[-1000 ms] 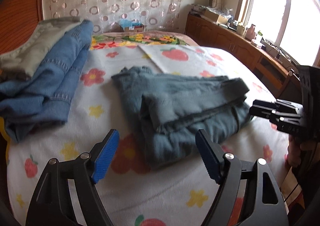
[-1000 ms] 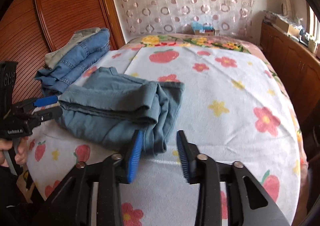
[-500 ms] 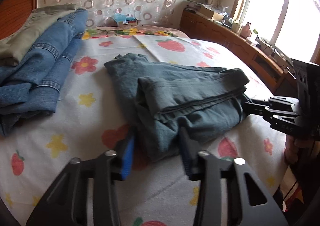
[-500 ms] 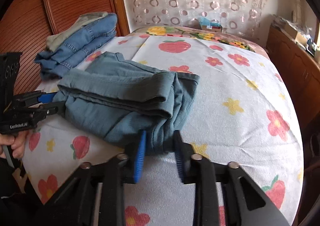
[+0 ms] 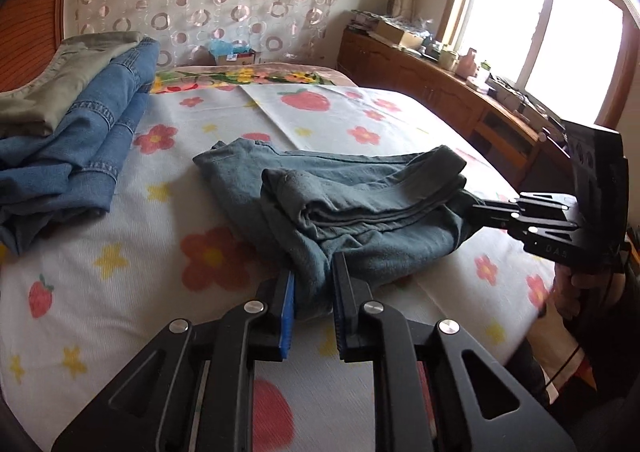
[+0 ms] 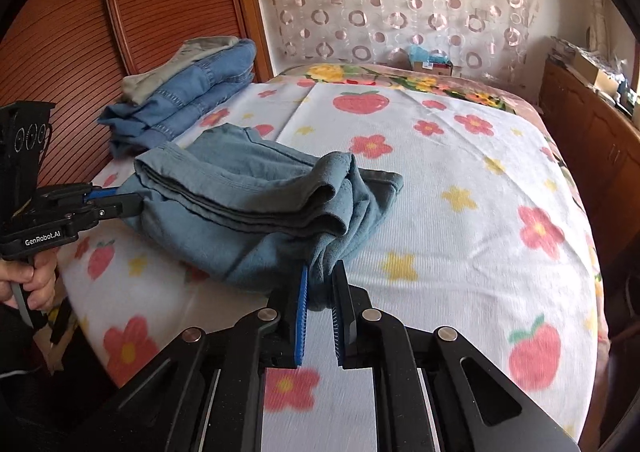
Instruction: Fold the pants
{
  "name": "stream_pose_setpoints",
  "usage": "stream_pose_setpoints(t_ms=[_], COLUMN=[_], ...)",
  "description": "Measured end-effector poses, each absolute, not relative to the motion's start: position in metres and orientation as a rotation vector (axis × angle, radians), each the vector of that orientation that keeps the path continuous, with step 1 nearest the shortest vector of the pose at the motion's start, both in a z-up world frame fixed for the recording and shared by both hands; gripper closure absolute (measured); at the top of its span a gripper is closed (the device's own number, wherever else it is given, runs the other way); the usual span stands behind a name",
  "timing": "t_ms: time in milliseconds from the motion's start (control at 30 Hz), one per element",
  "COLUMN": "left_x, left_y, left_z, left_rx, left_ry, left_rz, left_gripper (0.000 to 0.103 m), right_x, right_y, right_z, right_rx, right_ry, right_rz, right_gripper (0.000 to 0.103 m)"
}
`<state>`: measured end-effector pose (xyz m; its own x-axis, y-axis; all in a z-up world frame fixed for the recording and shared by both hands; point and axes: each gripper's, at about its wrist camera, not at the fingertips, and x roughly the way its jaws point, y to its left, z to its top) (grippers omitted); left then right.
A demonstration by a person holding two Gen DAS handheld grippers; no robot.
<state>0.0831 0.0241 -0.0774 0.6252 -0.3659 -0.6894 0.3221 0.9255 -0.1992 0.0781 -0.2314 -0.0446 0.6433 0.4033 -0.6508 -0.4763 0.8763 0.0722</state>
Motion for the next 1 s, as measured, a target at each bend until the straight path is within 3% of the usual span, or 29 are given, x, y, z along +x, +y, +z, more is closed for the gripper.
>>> stream_pose_setpoints(t_ms=[300,500,1000], left_x=[0.066,0.071,0.085], left_y=[0.013,0.02,0.03], left_z=[-0.083,-0.082,-0.095], left_rx=[-0.022,-0.01,0.027], left_ry=[0.834,0.836,0.88], left_rz=[-0.394,-0.348,-0.299], left_gripper=[0.082,0.056,0.056], right_x=[0.055,0.052,0.061], right_y=[-0.243,-0.237,-0.235], right_z=[-0.046,-0.036,-0.043], right_rx=[-0.091,-0.135,-0.198], right_ry=[0.721,0.679,0.717], right_rz=[0.497,0.486,0.46], right_gripper=[0.092,0.086,0.071])
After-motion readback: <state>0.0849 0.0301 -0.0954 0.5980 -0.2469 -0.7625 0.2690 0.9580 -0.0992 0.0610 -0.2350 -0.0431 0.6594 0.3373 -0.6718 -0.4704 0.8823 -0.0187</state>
